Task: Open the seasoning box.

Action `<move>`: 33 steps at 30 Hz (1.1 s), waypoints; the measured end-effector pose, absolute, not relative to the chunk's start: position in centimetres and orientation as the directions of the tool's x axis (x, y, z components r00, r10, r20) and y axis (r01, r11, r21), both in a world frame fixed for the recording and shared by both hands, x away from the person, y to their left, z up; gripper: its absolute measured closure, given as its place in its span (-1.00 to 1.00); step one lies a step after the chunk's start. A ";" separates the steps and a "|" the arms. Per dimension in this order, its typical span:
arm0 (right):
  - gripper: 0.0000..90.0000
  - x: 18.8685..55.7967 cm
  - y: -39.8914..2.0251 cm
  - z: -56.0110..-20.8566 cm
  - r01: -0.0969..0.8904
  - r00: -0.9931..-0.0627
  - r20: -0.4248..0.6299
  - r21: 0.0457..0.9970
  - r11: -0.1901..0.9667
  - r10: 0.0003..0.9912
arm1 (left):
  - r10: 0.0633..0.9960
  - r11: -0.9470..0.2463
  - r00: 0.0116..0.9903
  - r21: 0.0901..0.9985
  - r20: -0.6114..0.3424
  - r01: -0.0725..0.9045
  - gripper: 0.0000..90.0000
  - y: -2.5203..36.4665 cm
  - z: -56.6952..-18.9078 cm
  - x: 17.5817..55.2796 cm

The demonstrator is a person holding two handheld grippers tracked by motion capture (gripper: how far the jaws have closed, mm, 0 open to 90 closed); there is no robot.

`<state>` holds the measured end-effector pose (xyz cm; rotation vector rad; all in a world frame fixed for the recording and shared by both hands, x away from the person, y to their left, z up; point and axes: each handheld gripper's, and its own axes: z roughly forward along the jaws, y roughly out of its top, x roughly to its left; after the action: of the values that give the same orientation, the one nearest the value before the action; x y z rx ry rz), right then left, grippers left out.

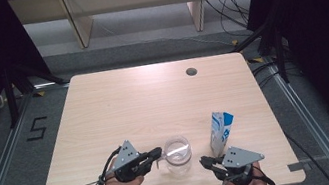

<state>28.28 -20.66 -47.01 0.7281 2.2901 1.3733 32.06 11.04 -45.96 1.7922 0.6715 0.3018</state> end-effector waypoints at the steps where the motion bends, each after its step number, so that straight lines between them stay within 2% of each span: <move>1: 0.90 28.4 -20.6 -47.0 0.245 -0.800 -0.039 0.890 0.386 0.598 | 0.580 -0.193 0.804 0.937 -0.129 0.290 0.94 11.1 -46.0 32.1; 11: 0.98 29.7 -19.6 -46.9 0.230 -0.810 -0.055 0.886 0.402 0.584 | 0.579 -0.192 0.805 0.939 -0.127 0.286 0.94 11.0 -46.0 32.1; 15: 0.99 30.1 -19.2 -46.7 0.229 -0.813 -0.054 0.885 0.405 0.580 | 0.579 -0.182 0.804 0.941 -0.132 0.286 0.94 11.1 -46.1 32.0; 16: 0.99 30.3 -19.2 -46.7 0.201 -0.815 -0.082 0.888 0.413 0.574 | 0.578 -0.182 0.805 0.941 -0.133 0.286 0.94 11.1 -46.1 32.0; 19: 0.99 30.3 -19.0 -46.5 0.233 -0.808 -0.052 0.886 0.401 0.586 | 0.580 -0.180 0.804 0.942 -0.132 0.284 0.94 11.0 -46.1 32.0; 29: 0.99 30.6 -18.4 -46.1 0.212 -0.823 -0.069 0.883 0.418 0.565 | 0.582 -0.169 0.800 0.940 -0.148 0.297 0.93 11.0 -46.2 31.9; 33: 0.99 30.6 -18.4 -45.8 0.205 -0.823 -0.075 0.886 0.416 0.563 | 0.568 -0.169 0.807 0.937 -0.161 0.306 0.78 11.1 -46.1 32.1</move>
<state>30.63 -18.39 -45.82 0.6592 2.3148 1.3733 32.05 11.13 -46.11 1.7697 0.6770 0.2665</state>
